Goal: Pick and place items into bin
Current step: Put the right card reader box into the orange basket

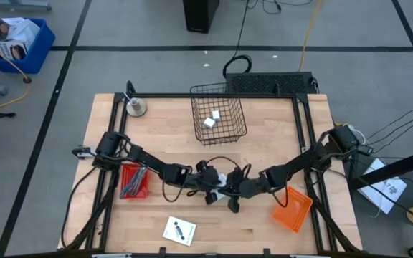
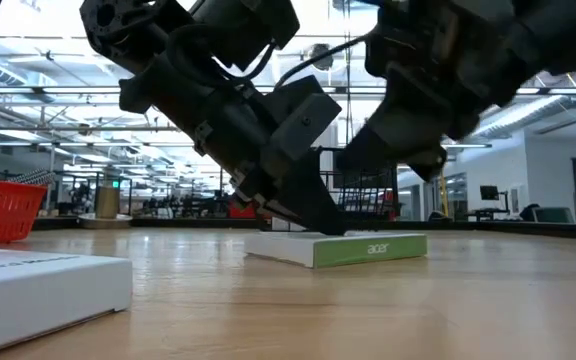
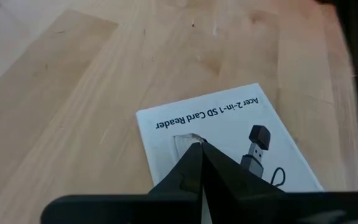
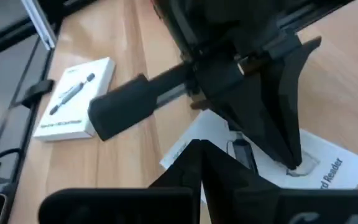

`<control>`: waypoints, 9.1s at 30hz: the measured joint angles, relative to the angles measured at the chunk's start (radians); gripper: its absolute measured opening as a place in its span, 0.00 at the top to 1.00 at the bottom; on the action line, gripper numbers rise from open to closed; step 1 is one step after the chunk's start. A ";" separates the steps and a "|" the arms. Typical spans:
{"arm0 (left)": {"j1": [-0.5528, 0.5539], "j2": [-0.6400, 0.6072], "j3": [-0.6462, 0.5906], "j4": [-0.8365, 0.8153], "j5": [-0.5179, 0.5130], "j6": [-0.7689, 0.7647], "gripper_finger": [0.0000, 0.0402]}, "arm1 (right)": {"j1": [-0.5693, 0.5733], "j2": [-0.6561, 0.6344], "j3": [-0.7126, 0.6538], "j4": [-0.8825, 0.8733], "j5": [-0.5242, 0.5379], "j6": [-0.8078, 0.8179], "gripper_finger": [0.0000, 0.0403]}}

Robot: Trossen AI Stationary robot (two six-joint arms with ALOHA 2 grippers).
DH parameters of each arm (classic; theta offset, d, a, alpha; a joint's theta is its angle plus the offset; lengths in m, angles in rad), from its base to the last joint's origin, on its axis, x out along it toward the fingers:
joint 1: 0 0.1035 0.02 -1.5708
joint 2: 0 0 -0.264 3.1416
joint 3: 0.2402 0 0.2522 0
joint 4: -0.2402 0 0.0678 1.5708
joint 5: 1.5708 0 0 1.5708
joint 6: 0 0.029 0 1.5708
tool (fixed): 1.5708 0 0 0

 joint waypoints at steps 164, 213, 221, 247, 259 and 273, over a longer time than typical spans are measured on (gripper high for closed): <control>-0.136 -0.208 -0.001 -0.433 0.214 -0.182 0.99 | 0.120 0.132 0.123 -0.346 0.119 0.312 1.00; -0.026 -0.113 -0.005 -0.110 0.098 -0.106 0.96 | 0.165 0.152 0.123 -0.109 0.179 0.195 1.00; 0.012 -0.191 -0.005 -0.391 -0.026 -0.113 0.99 | 0.177 0.152 0.123 -0.275 0.179 0.340 1.00; 0.031 -0.097 -0.003 -0.242 0.201 -0.231 0.96 | 0.077 0.155 0.097 -0.276 0.263 0.216 1.00; 0.027 -0.097 -0.003 -0.241 0.187 -0.238 0.96 | 0.088 0.156 0.096 -0.224 0.317 0.135 1.00; 0.027 -0.097 -0.003 -0.246 0.187 -0.224 0.99 | 0.098 0.149 0.104 -0.114 0.416 -0.005 1.00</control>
